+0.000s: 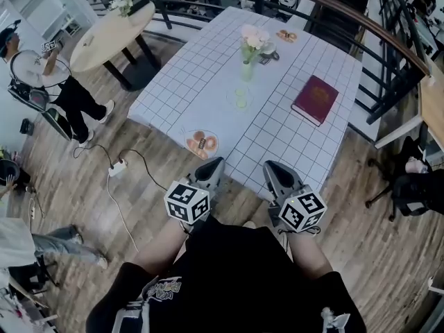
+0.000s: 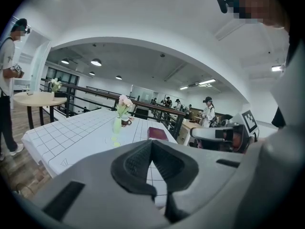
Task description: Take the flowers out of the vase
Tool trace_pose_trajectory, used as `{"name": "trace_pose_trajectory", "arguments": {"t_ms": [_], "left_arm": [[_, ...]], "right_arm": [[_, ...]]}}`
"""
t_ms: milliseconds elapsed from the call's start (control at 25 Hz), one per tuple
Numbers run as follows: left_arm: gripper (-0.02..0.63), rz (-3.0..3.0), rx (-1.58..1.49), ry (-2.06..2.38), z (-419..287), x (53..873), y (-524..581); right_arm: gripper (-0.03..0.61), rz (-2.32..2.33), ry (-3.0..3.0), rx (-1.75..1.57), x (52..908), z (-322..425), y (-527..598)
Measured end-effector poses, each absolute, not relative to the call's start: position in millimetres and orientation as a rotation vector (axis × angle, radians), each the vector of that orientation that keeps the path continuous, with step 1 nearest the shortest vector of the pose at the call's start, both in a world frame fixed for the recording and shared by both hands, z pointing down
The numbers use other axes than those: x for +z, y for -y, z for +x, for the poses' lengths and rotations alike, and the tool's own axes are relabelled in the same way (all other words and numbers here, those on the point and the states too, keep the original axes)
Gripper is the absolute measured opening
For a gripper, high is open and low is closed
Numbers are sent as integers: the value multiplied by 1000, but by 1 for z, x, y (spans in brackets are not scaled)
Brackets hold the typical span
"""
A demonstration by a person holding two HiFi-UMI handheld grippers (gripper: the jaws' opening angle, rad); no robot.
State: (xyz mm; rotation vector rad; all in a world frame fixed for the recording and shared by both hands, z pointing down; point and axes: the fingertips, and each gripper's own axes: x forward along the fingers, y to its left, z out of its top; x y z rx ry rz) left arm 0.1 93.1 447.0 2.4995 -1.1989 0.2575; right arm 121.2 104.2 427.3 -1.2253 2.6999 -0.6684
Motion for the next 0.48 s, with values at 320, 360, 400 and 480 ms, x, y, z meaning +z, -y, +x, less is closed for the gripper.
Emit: {"name": "trace_pose_trajectory", "arguments": {"t_ms": [320, 360, 400, 480], "left_arm": [[8, 2532, 260, 1107, -28, 448, -53], [8, 2536, 261, 1092, -32, 447, -48], [8, 2540, 262, 1078, -37, 446, -42], [8, 2548, 264, 1054, -46, 445, -32]], "right_arm": [[21, -1332, -2647, -671, 427, 95, -72], [21, -1348, -2639, -670, 426, 90, -68], [21, -1365, -2631, -668, 425, 86, -64], [21, -1394, -2615, -666, 423, 77, -56]]}}
